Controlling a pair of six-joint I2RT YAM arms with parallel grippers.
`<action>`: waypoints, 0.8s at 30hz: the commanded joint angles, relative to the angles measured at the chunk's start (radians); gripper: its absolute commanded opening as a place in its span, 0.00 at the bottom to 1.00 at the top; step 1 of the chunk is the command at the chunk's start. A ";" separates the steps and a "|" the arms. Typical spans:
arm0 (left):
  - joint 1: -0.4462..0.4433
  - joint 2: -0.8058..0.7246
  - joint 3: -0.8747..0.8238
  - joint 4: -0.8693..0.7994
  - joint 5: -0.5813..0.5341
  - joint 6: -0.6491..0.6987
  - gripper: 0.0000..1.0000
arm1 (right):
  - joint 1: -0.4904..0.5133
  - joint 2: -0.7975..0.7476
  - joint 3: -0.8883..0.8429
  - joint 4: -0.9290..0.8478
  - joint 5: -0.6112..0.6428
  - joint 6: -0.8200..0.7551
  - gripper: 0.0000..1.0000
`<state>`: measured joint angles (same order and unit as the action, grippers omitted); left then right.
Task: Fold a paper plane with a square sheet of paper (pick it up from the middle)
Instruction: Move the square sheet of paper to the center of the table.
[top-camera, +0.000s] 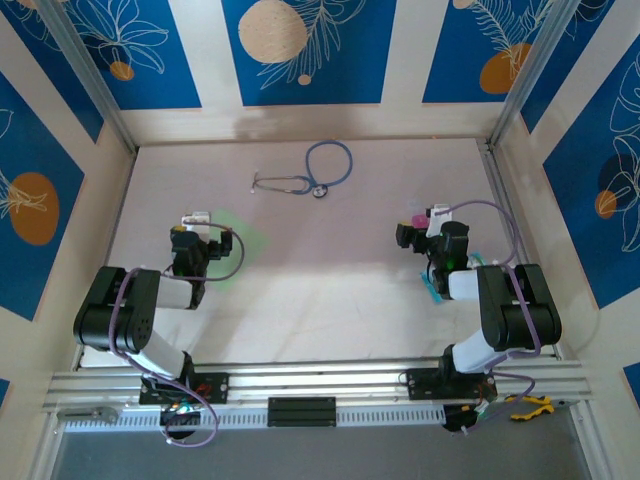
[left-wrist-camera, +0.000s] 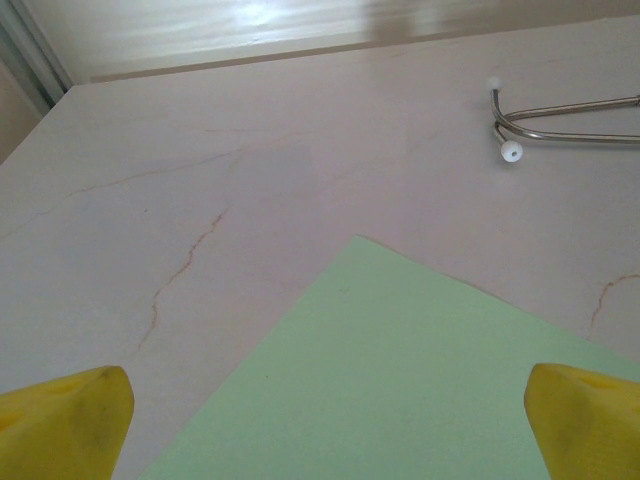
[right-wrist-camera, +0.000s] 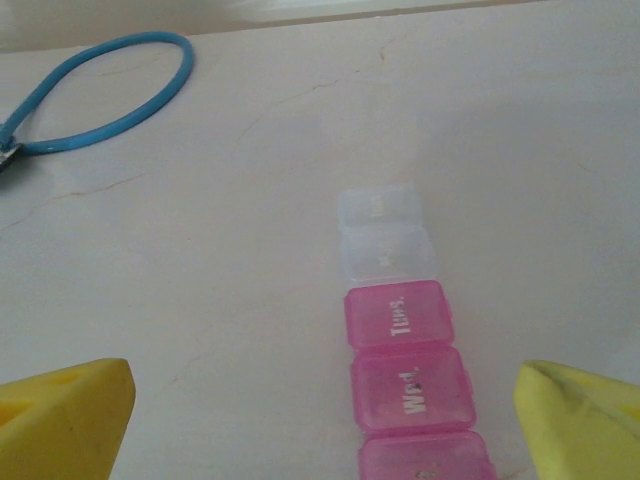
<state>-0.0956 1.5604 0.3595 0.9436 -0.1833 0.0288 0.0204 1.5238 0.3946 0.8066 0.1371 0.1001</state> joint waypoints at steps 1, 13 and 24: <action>0.010 -0.055 -0.021 0.018 0.012 -0.005 1.00 | 0.007 -0.053 0.006 -0.011 -0.073 -0.043 0.95; 0.013 -0.330 0.214 -0.741 -0.072 -0.228 1.00 | 0.046 -0.215 0.298 -0.674 -0.197 0.114 1.00; 0.017 -0.287 0.371 -1.085 0.160 -0.617 0.99 | 0.112 -0.319 0.350 -1.074 -0.456 0.498 0.99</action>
<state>-0.0906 1.2423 0.7216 -0.0303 -0.1287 -0.4198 0.1154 1.2449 0.7670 -0.1303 -0.2085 0.5194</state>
